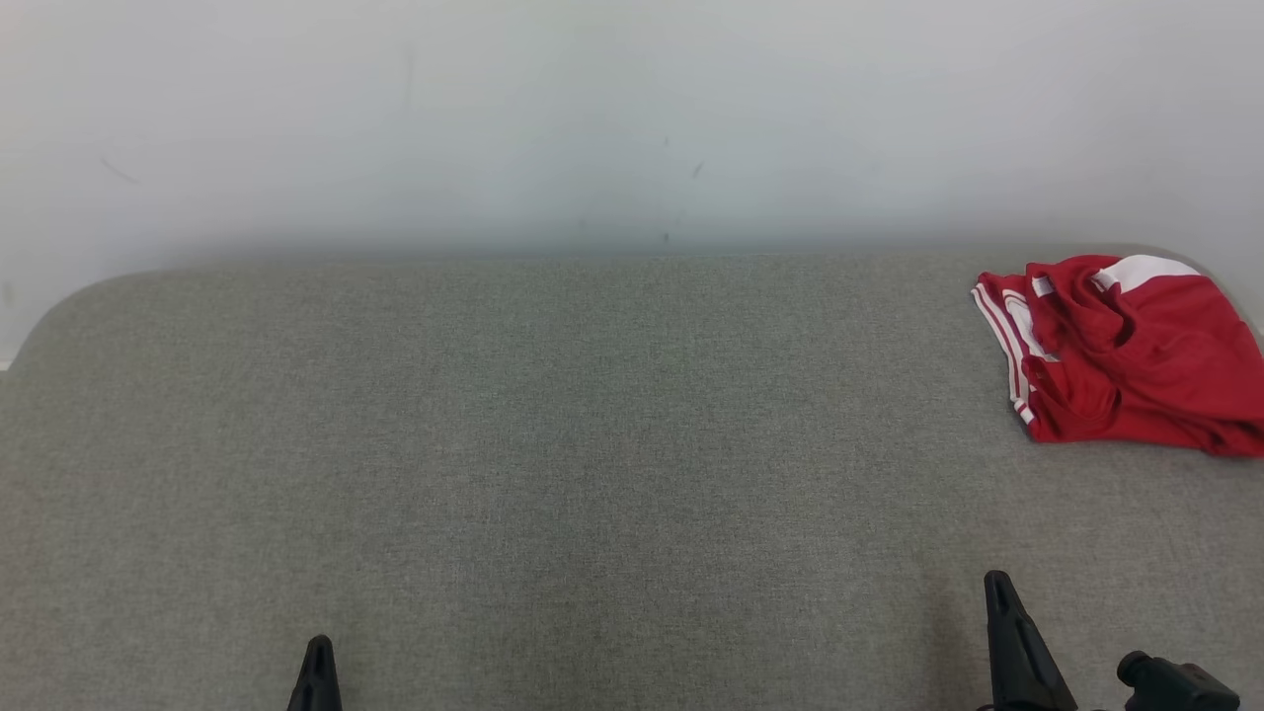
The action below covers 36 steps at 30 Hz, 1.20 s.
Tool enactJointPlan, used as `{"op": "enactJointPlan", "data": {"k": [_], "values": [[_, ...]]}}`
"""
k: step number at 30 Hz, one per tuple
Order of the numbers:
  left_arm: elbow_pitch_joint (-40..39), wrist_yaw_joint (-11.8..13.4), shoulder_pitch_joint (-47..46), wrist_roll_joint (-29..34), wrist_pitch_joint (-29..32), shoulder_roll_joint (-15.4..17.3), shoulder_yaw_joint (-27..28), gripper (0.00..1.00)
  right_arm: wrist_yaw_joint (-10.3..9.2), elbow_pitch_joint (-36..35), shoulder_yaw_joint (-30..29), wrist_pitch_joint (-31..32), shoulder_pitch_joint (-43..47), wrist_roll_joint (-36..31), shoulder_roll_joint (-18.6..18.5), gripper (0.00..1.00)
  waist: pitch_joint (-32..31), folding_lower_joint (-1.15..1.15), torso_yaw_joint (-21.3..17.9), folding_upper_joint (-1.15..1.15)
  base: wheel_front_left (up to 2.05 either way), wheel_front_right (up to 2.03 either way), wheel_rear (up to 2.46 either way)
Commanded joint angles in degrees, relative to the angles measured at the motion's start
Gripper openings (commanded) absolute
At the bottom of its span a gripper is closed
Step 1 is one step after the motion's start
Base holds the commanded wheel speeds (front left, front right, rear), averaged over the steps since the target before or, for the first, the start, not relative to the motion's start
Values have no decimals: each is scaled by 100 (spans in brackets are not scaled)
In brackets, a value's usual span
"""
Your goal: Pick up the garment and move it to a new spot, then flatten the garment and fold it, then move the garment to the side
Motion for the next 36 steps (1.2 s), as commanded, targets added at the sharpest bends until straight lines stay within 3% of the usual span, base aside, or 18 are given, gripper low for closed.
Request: {"op": "enactJointPlan", "data": {"k": [1,36], "values": [[-142,-37,8,-258,31,36,-2,0,-2,-131,-32,49,16,271,-60,0,0,0,1,0,0,0,0],[-663,-308,234,-3291,523,82,3,0,-5,-553,-341,889,260,3324,-135,0,-14,0,23,0,0,0,0]]}}
